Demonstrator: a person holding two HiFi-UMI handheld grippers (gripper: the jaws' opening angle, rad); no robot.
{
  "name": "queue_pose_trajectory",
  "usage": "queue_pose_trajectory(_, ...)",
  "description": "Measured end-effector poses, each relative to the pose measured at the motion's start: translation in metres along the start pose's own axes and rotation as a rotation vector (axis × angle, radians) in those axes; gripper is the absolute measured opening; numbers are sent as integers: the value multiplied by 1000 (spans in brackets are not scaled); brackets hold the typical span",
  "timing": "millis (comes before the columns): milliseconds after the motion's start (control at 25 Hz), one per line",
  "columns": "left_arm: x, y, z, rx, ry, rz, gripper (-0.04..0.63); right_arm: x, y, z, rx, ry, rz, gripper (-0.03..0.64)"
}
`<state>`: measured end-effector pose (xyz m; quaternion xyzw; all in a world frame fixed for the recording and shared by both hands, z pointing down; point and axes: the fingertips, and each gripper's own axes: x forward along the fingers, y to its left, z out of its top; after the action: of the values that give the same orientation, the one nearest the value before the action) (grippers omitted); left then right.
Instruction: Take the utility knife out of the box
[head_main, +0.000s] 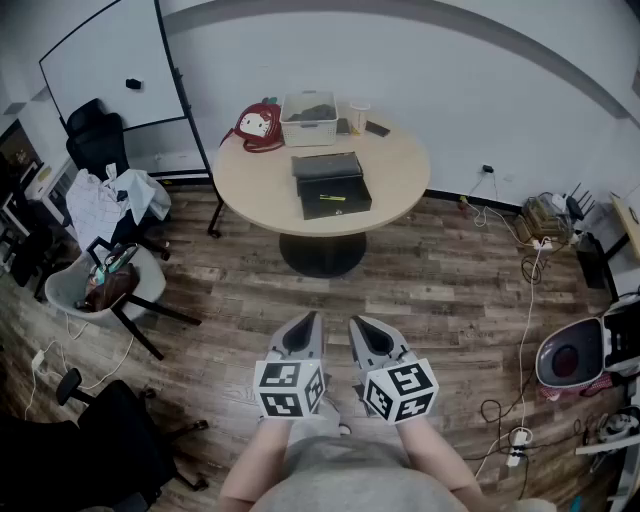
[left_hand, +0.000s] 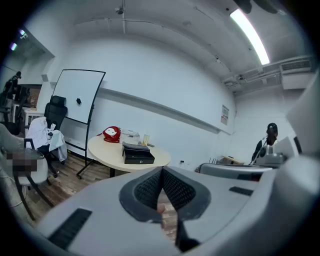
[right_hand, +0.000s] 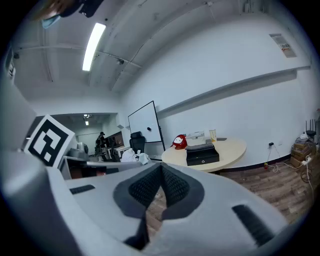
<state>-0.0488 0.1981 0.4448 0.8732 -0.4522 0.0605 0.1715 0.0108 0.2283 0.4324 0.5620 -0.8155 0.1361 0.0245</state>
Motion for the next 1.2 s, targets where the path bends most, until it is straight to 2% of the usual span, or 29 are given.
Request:
queue_pose_trajectory(440, 24, 14, 2, -17, 27, -3, 2, 30, -15, 3, -9, 11, -4, -3)
queue_pose_trajectory(720, 57, 41, 8, 3, 35, 23, 2, 71, -34, 8, 40, -3, 1, -3)
queue_pose_trajectory(880, 84, 60, 14, 8, 51, 0, 2, 106, -46, 13, 10, 24, -28, -3)
queue_pose_trajectory(1200, 135, 103, 39, 12, 91, -62, 2, 174, -51, 39, -14, 13, -27, -3)
